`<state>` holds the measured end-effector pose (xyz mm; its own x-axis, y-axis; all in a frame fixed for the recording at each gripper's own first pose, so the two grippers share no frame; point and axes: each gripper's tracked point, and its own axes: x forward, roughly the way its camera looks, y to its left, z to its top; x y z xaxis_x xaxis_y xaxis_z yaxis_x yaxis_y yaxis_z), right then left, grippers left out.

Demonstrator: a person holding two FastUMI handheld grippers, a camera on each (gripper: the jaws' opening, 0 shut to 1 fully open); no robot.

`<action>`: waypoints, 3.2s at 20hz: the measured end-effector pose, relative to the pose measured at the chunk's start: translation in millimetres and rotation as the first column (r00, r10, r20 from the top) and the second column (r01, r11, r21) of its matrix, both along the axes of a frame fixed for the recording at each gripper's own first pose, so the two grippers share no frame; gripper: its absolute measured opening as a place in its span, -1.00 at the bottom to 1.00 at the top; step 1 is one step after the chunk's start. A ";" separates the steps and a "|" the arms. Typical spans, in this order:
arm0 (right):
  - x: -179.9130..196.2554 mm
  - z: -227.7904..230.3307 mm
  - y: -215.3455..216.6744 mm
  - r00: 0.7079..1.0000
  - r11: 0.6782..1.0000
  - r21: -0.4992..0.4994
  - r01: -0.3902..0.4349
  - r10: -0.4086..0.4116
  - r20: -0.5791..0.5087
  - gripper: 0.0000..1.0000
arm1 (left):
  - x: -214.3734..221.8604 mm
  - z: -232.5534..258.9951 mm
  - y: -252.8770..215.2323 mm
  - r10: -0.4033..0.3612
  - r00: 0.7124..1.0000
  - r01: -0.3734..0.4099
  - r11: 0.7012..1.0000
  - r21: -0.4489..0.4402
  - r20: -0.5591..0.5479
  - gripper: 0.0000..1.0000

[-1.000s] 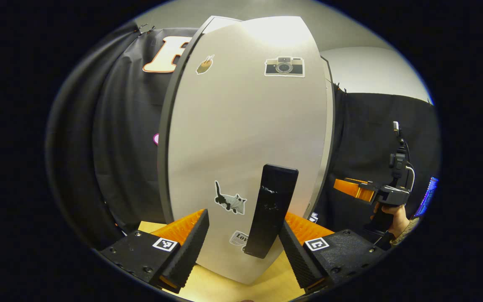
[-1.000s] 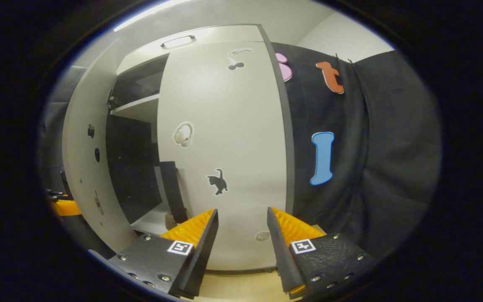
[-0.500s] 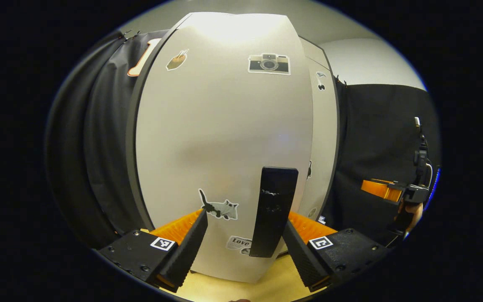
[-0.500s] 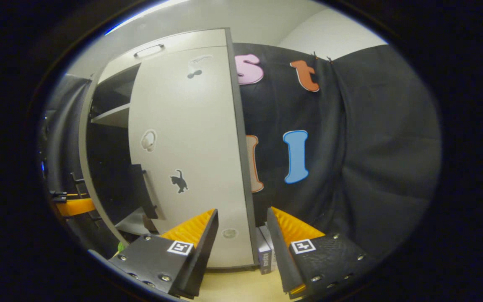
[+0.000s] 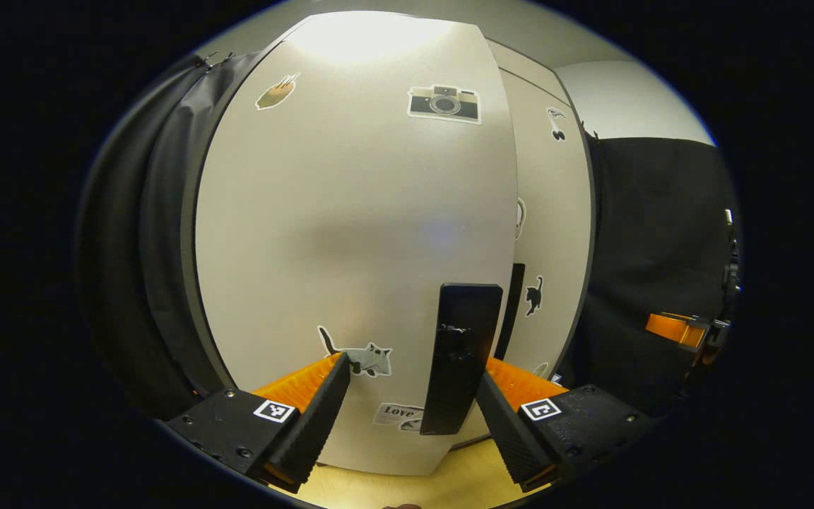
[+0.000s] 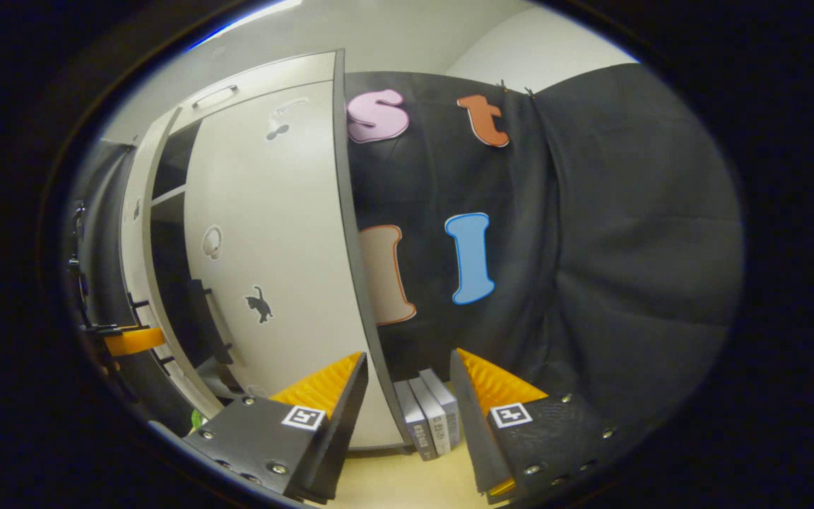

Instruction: Grab one shoe with the right hand and put it into the shoe cabinet, grab the other shoe with the left hand and put it into the shoe cabinet; then close the right door with the right hand and the left door with the left hand.

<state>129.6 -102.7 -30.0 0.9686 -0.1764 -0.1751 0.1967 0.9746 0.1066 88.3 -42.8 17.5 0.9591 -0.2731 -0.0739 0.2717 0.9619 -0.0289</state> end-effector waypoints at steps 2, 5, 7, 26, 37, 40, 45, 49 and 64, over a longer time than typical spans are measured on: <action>-0.1 0.2 -2.3 1.000 1.000 0.001 0.002 -0.002 0.000 0.40 | 3.1 1.1 -1.3 0.028 1.000 -0.028 1.000 0.005 0.000 1.00; -0.4 -0.1 -5.9 1.000 1.000 0.004 0.001 -0.001 -0.001 0.40 | 6.2 0.0 -2.0 0.064 0.998 -0.064 0.998 0.004 -0.001 1.00; -0.7 -0.1 -7.9 1.000 1.000 0.008 0.003 -0.003 0.000 0.40 | 7.1 -0.7 -2.5 0.079 0.997 -0.079 0.997 0.010 -0.002 1.00; -4.2 1.7 -19.7 0.999 0.999 0.021 0.033 -0.034 0.011 0.40 | 6.0 -0.3 -8.3 0.147 0.989 -0.147 0.989 0.021 -0.001 1.00; -3.2 2.2 -9.9 1.000 0.999 0.029 -0.013 0.013 0.017 0.40 | 5.5 -0.4 -10.2 0.140 0.990 -0.140 0.990 0.021 0.003 1.00; -2.5 3.4 -2.5 0.999 0.999 0.024 -0.048 0.047 0.020 0.40 | 1.5 1.4 -12.3 0.128 0.992 -0.128 0.991 0.032 -0.006 0.99; -2.0 12.6 1.2 0.993 0.994 -0.020 -0.107 0.107 0.046 0.40 | -28.5 23.5 -7.9 0.157 0.987 -0.159 0.986 0.048 0.040 0.99; -0.7 30.0 7.2 0.984 0.988 -0.052 -0.142 0.147 0.105 0.40 | -70.0 52.1 -9.7 0.169 0.982 -0.172 0.985 0.028 0.083 0.97; -1.2 75.3 27.4 0.927 0.956 -0.137 -0.260 0.287 0.240 0.39 | -216.9 109.1 -50.0 0.270 0.930 -0.283 0.959 0.017 0.251 0.96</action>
